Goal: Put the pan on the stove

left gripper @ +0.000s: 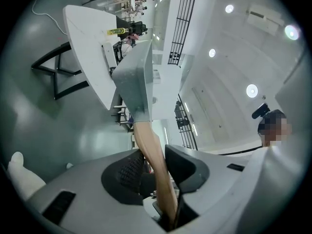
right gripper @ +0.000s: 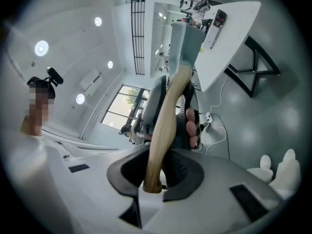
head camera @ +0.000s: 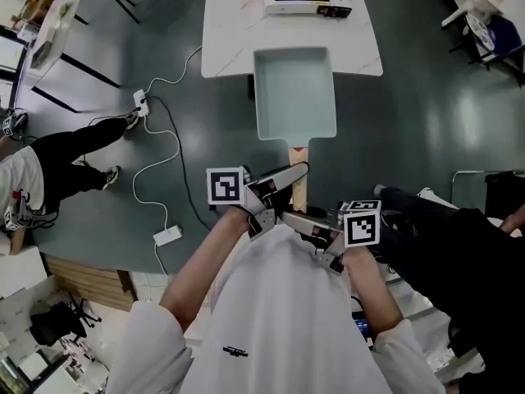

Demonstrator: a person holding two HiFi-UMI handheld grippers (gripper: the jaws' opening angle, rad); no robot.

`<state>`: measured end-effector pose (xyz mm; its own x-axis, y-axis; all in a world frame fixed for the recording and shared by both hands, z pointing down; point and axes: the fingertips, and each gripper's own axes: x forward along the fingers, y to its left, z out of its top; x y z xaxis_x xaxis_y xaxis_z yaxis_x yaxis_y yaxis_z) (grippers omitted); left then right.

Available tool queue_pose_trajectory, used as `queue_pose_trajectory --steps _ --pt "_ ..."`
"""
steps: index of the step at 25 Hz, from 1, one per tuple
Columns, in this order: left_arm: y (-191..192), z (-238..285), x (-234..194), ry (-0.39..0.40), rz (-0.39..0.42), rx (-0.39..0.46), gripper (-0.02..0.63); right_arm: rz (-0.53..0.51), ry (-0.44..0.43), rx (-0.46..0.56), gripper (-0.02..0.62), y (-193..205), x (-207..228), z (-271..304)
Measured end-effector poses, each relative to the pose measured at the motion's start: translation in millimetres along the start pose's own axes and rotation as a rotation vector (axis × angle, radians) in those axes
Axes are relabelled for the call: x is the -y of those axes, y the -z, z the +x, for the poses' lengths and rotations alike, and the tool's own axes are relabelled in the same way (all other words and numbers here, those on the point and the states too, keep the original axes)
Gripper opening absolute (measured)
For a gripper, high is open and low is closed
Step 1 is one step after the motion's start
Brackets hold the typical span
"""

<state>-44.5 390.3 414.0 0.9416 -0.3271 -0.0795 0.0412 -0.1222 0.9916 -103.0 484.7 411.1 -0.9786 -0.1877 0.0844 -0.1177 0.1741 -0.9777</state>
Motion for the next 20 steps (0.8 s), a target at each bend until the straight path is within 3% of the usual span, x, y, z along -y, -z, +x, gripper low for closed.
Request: queue_pose_trajectory --steps 9,20 --pt "-3 0 11 0.022 -0.009 0.034 0.135 -0.027 -0.042 0.011 0.066 -4 -10 0" --pt "3 45 9 0.042 0.021 0.039 0.133 -0.067 -0.052 -0.032 0.064 -17 0 -40"
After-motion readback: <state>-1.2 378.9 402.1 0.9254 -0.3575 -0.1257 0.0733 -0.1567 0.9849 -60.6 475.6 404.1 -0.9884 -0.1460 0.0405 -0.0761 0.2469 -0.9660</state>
